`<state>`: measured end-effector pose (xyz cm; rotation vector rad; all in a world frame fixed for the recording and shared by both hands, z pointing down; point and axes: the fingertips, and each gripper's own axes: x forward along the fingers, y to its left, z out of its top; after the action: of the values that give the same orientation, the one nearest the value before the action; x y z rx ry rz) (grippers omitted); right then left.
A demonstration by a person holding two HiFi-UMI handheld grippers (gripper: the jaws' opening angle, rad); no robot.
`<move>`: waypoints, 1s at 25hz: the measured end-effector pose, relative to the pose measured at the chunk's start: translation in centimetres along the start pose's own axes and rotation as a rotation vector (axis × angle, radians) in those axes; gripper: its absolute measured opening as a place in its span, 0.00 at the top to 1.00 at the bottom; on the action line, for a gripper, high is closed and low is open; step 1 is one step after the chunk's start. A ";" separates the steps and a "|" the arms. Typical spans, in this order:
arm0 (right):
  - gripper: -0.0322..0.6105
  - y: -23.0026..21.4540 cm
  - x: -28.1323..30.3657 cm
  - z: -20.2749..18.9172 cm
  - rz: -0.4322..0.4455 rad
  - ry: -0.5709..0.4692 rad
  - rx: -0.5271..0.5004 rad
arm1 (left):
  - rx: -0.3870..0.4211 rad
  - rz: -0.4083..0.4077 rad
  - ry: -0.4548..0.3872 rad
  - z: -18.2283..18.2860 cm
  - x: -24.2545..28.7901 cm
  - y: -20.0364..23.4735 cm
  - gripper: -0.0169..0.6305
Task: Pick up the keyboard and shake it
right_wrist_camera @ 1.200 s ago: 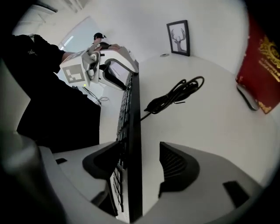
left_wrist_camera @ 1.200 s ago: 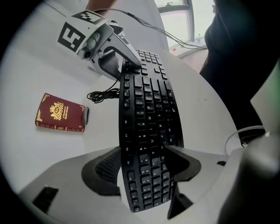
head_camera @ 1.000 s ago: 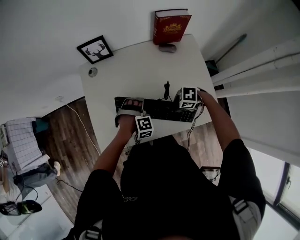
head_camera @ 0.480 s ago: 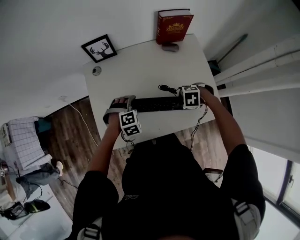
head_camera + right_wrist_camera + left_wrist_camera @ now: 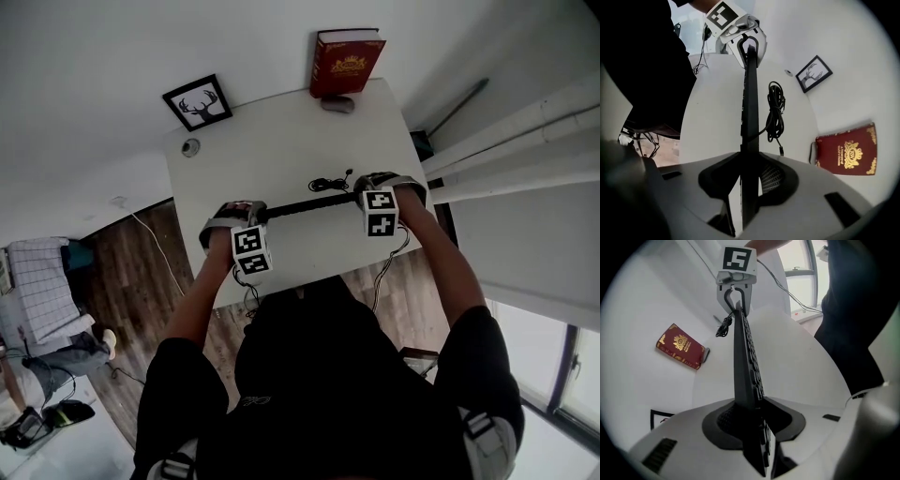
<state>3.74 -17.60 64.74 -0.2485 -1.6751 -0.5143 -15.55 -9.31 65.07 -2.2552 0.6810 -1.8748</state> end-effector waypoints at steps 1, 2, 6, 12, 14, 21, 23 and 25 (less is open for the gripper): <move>0.77 -0.6 -0.5 0.0 -0.036 -0.001 0.003 | -0.003 0.036 -0.004 0.0 -0.6 0.9 0.78; 0.77 -1.4 -1.1 0.0 -0.083 0.001 0.005 | -0.004 0.079 -0.007 -0.1 -1.3 2.0 0.79; 0.77 -5.9 -6.5 0.7 -0.372 0.021 -0.012 | 0.000 0.311 -0.009 -0.3 -6.1 8.5 0.82; 0.78 -12.6 -19.7 1.9 -0.818 0.110 -0.043 | 0.039 0.643 -0.034 1.2 -16.0 18.0 0.85; 0.78 -13.5 -23.3 2.1 -0.900 0.140 -0.057 | 0.062 0.727 -0.050 2.0 -18.9 19.7 0.85; 0.78 -13.1 -32.1 3.9 -1.081 0.196 -0.087 | 0.147 0.888 -0.150 3.4 -26.7 21.9 0.85; 0.77 -12.2 -33.1 4.1 -1.118 0.158 -0.116 | 0.171 0.905 -0.181 3.8 -28.2 21.3 0.85; 0.76 -11.0 -33.7 4.0 -1.135 0.100 -0.117 | 0.199 0.912 -0.200 4.4 -29.2 20.5 0.85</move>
<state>1.22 -21.19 29.37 0.6888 -1.5681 -1.4273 -20.29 -16.14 30.10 -1.5472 1.1579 -1.1833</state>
